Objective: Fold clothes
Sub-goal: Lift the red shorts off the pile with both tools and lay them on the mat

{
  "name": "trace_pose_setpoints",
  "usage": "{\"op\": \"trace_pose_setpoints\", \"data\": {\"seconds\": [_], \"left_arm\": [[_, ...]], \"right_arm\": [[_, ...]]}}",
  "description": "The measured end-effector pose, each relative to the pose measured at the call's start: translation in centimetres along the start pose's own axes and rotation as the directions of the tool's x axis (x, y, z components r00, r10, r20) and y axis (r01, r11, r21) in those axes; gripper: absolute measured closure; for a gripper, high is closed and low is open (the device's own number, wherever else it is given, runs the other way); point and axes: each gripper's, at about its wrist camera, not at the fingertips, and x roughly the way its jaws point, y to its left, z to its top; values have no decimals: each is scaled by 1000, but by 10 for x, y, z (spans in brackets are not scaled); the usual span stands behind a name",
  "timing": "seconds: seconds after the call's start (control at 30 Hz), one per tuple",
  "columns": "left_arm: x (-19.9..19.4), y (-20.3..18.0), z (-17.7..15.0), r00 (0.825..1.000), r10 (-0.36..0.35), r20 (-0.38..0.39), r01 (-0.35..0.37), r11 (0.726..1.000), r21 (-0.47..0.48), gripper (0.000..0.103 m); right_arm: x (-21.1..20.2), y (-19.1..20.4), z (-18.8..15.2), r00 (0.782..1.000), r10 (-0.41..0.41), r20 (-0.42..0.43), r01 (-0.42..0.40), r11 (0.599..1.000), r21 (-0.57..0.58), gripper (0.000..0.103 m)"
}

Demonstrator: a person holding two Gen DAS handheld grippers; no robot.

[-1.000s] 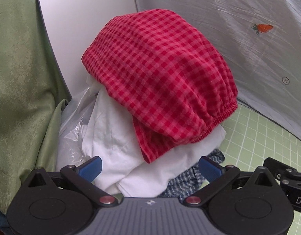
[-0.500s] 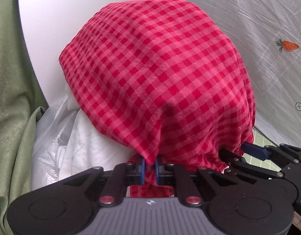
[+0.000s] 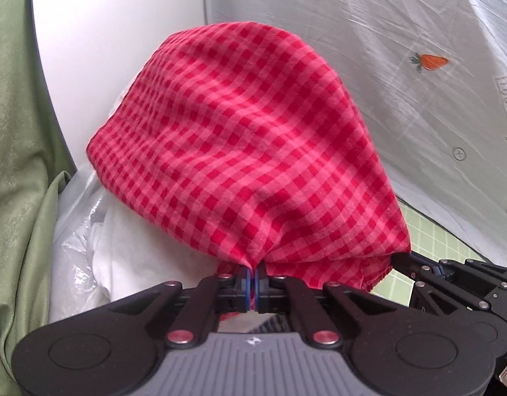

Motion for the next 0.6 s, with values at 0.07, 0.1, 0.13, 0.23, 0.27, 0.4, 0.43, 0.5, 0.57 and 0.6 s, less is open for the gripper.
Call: {"op": "trace_pose_setpoints", "data": {"seconds": [0.07, 0.1, 0.13, 0.23, 0.27, 0.4, 0.43, 0.5, 0.57, 0.6], "left_arm": [[-13, -18, -16, 999, -34, -9, 34, 999, 34, 101], [-19, -30, -27, 999, -52, -15, 53, 997, 63, 101], [-24, -42, -37, 997, -70, -26, 72, 994, 86, 101], [-38, -90, -81, 983, -161, -93, 173, 975, 140, 100], [-43, -107, -96, 974, -193, -119, 210, 966, 152, 95], [-60, -172, -150, 943, -250, -218, 294, 934, 201, 84], [-67, -187, -163, 938, -253, -238, 306, 927, 217, 77], [-78, -200, -176, 936, -261, -238, 313, 925, 214, 67], [-90, -213, -189, 934, -267, -237, 318, 925, 210, 51], [-91, -214, -191, 938, -256, -234, 302, 934, 190, 47]], "right_arm": [[-26, -14, -18, 999, -44, 9, 43, 999, 21, 103], [-40, -22, -28, 997, -70, 11, 70, 997, 29, 103], [-54, -32, -40, 995, -98, 7, 97, 994, 39, 103], [-96, -71, -77, 982, -190, -17, 191, 979, 73, 103], [-109, -89, -91, 972, -231, -33, 233, 969, 86, 103], [-158, -166, -147, 917, -380, -120, 394, 910, 128, 103], [-171, -186, -161, 902, -407, -143, 426, 893, 148, 102], [-194, -221, -186, 871, -451, -197, 485, 854, 188, 98], [-216, -250, -209, 836, -489, -249, 542, 807, 233, 78], [-230, -259, -221, 827, -497, -264, 558, 784, 273, 65]]}}
